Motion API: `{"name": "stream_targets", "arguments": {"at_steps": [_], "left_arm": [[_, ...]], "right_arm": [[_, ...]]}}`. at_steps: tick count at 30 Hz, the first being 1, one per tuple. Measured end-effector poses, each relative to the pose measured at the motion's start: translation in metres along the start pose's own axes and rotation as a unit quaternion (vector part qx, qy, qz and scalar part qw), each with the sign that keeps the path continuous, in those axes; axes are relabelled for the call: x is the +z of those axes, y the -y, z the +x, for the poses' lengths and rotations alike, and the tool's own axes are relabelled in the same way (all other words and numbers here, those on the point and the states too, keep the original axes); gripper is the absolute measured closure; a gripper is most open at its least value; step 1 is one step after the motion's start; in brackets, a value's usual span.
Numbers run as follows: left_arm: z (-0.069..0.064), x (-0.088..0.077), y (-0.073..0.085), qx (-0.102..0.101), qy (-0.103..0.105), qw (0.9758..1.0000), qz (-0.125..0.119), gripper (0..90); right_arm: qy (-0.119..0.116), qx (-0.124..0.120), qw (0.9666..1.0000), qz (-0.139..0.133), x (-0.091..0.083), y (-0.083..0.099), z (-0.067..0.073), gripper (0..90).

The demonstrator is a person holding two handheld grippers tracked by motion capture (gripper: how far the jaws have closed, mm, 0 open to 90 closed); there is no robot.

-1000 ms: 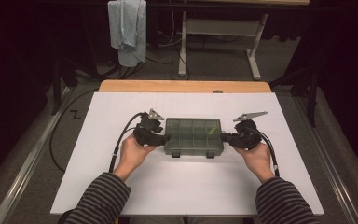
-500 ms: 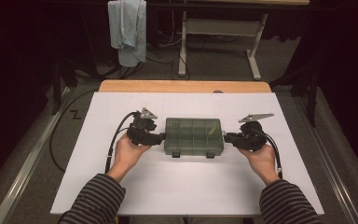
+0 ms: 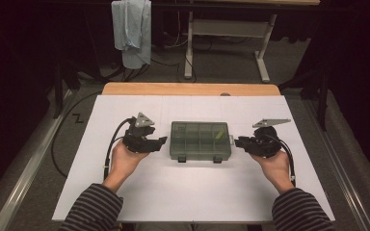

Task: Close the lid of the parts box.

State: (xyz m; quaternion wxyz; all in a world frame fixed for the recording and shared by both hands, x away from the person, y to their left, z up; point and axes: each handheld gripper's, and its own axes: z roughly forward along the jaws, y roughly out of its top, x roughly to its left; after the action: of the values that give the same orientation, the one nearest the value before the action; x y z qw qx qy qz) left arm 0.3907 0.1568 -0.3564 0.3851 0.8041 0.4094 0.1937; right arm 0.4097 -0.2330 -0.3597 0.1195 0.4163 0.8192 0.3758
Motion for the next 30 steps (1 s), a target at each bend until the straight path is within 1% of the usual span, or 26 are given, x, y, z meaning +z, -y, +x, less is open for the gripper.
{"name": "stream_targets", "arguments": {"at_steps": [6,9,10,11,15,16,17,18,19,20,23,24,25,28,29,30], "left_arm": [[0.002,-0.01,0.005,-0.003,-0.003,0.9998,-0.019,40.9],[0.005,-0.014,0.008,-0.003,-0.006,0.9997,-0.022,40.8],[0.006,-0.016,0.009,-0.002,-0.01,0.9997,-0.023,40.8],[0.006,-0.016,0.01,-0.004,-0.008,0.9997,-0.025,40.8],[0.009,-0.021,0.014,-0.007,-0.014,0.9994,-0.031,40.3],[0.009,-0.022,0.015,-0.009,-0.012,0.9993,-0.033,40.2],[0.009,-0.023,0.016,-0.01,-0.014,0.9993,-0.034,40.2],[0.01,-0.024,0.017,-0.01,-0.015,0.9992,-0.036,40.1],[0.01,-0.024,0.019,-0.012,-0.012,0.9992,-0.037,40.1],[0.011,-0.026,0.02,-0.011,-0.015,0.9992,-0.037,40.1],[0.012,-0.028,0.023,-0.016,-0.017,0.9987,-0.045,39.9],[0.012,-0.029,0.025,-0.02,-0.014,0.9986,-0.047,39.9],[0.012,-0.03,0.026,-0.02,-0.015,0.9986,-0.047,39.9],[0.013,-0.032,0.029,-0.022,-0.017,0.9984,-0.049,39.9],[0.014,-0.033,0.031,-0.023,-0.018,0.9982,-0.053,39.8],[0.014,-0.034,0.032,-0.025,-0.02,0.998,-0.054,39.8]], "right_arm": [[0.002,-0.001,1.0,-0.009,-0.006,0.002,0.0,72.4],[0.004,-0.005,0.9999,-0.011,-0.008,0.004,0.001,71.6],[0.006,-0.001,0.9999,-0.011,-0.009,0.005,0.001,71.2],[0.006,-0.004,0.9999,-0.014,-0.01,0.006,0.0,70.8],[0.01,0.0,0.9997,-0.022,-0.013,0.009,-0.002,69.1],[0.011,0.0,0.9997,-0.023,-0.014,0.01,-0.002,68.4],[0.012,0.004,0.9997,-0.023,-0.015,0.011,-0.002,67.9],[0.015,0.002,0.9995,-0.026,-0.016,0.012,-0.003,67.5],[0.015,0.004,0.9995,-0.026,-0.017,0.013,-0.003,67.1],[0.017,0.003,0.9994,-0.029,-0.017,0.014,-0.003,66.8],[0.017,0.005,0.9993,-0.033,-0.02,0.016,-0.004,66.1],[0.018,0.005,0.9992,-0.035,-0.02,0.017,-0.004,66.0],[0.02,-0.001,0.9991,-0.038,-0.021,0.017,-0.004,65.8],[0.019,0.002,0.9991,-0.038,-0.023,0.019,-0.003,65.3],[0.019,-0.001,0.999,-0.041,-0.023,0.02,-0.004,65.2],[0.02,0.001,0.9989,-0.043,-0.024,0.021,-0.004,64.8]]}}
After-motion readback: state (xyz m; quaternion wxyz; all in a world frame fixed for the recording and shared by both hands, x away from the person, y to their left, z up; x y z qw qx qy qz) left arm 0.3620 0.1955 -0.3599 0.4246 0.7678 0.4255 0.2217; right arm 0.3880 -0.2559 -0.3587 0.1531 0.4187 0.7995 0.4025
